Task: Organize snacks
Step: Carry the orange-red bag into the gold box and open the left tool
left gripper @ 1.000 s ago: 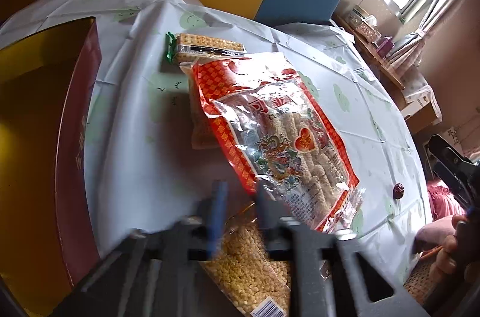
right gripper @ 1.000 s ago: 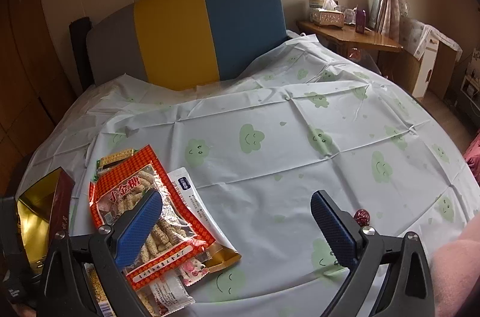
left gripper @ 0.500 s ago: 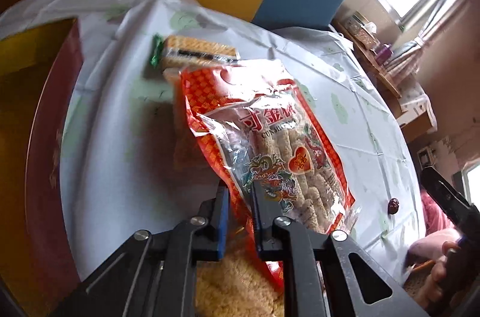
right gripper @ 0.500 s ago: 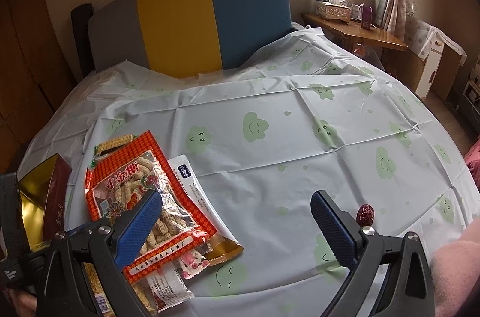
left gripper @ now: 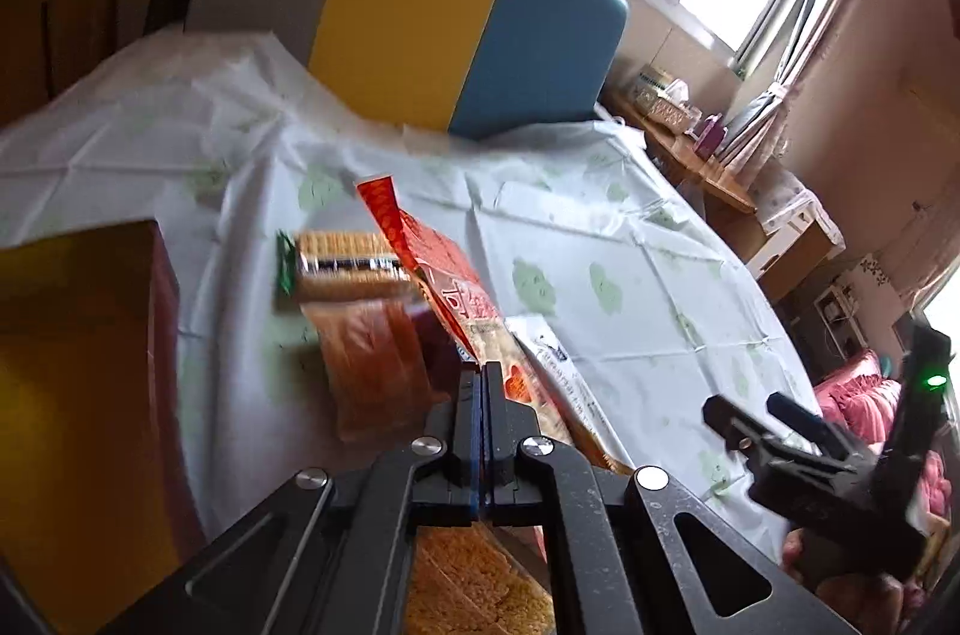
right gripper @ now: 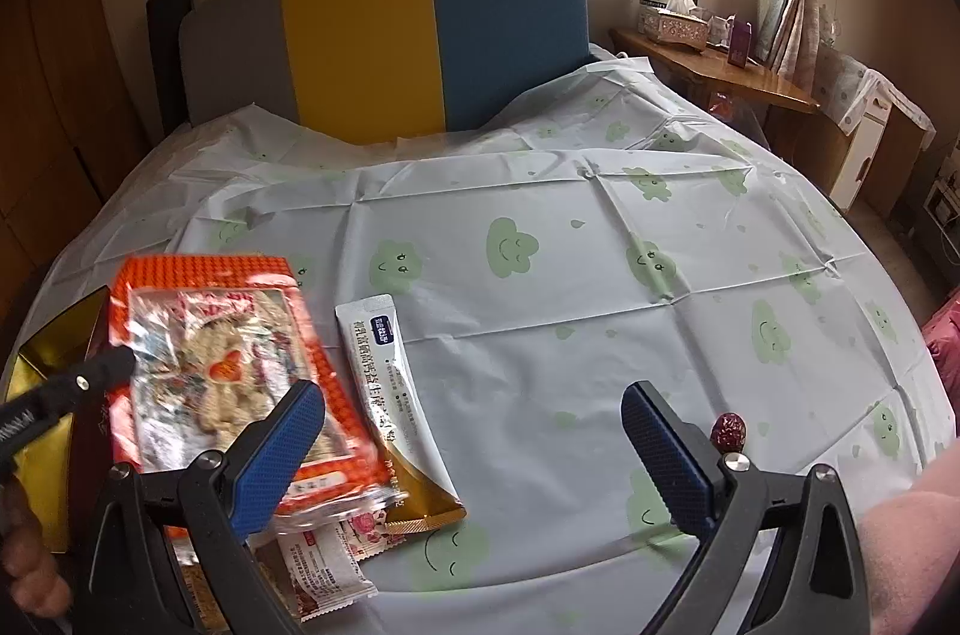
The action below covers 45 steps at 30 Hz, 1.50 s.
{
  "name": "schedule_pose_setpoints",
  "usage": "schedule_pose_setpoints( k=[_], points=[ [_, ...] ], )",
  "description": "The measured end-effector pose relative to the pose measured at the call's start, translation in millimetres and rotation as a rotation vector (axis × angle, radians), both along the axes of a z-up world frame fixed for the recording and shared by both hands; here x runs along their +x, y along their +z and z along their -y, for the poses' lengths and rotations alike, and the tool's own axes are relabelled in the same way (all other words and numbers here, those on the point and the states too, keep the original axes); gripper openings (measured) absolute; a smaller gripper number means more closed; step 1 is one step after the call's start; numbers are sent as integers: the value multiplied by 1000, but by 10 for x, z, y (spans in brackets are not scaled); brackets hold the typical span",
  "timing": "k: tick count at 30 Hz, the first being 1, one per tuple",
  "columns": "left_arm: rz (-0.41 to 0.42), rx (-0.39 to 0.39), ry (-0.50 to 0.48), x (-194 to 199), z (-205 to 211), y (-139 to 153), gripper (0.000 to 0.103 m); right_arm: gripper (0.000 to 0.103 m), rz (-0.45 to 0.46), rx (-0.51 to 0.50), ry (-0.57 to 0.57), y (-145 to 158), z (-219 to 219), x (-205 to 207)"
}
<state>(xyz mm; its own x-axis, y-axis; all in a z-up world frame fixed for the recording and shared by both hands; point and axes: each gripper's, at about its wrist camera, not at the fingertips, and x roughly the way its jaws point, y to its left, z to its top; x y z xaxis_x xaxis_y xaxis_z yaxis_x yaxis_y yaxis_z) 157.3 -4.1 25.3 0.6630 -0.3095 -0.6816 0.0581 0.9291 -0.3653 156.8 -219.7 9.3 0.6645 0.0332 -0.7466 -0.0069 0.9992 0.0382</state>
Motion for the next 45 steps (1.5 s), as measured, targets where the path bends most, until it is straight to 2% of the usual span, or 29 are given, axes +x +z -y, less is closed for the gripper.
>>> schedule_pose_setpoints(
  k=[6, 13, 18, 22, 28, 33, 36, 38, 45],
  points=[
    [75, 31, 9, -128, -142, 292, 0, 101, 0, -16, 1, -4, -11, -7],
    [136, -4, 60, -283, -464, 614, 0, 101, 0, -36, 0, -16, -29, -15],
    [185, -3, 124, -482, -802, 848, 0, 101, 1, -54, 3, -23, -47, -20],
    [195, 0, 204, -679, -1191, 933, 0, 101, 2, -62, 4, -23, -56, -28],
    [150, 27, 311, -873, -1662, 794, 0, 101, 3, -79, 7, -28, -75, -34],
    [43, 55, 394, -903, -1933, 413, 0, 101, -11, -55, 29, -50, -99, -39],
    [-3, 45, 423, -921, -2032, 219, 0, 94, -32, 1, 97, -70, -170, -56],
    [-12, 35, 431, -929, -2056, 162, 0, 94, -46, 30, 157, -89, -252, -75],
    [4, 48, 447, -938, -2070, 156, 1, 94, -84, 1, 295, -185, -556, -144]
  ],
)
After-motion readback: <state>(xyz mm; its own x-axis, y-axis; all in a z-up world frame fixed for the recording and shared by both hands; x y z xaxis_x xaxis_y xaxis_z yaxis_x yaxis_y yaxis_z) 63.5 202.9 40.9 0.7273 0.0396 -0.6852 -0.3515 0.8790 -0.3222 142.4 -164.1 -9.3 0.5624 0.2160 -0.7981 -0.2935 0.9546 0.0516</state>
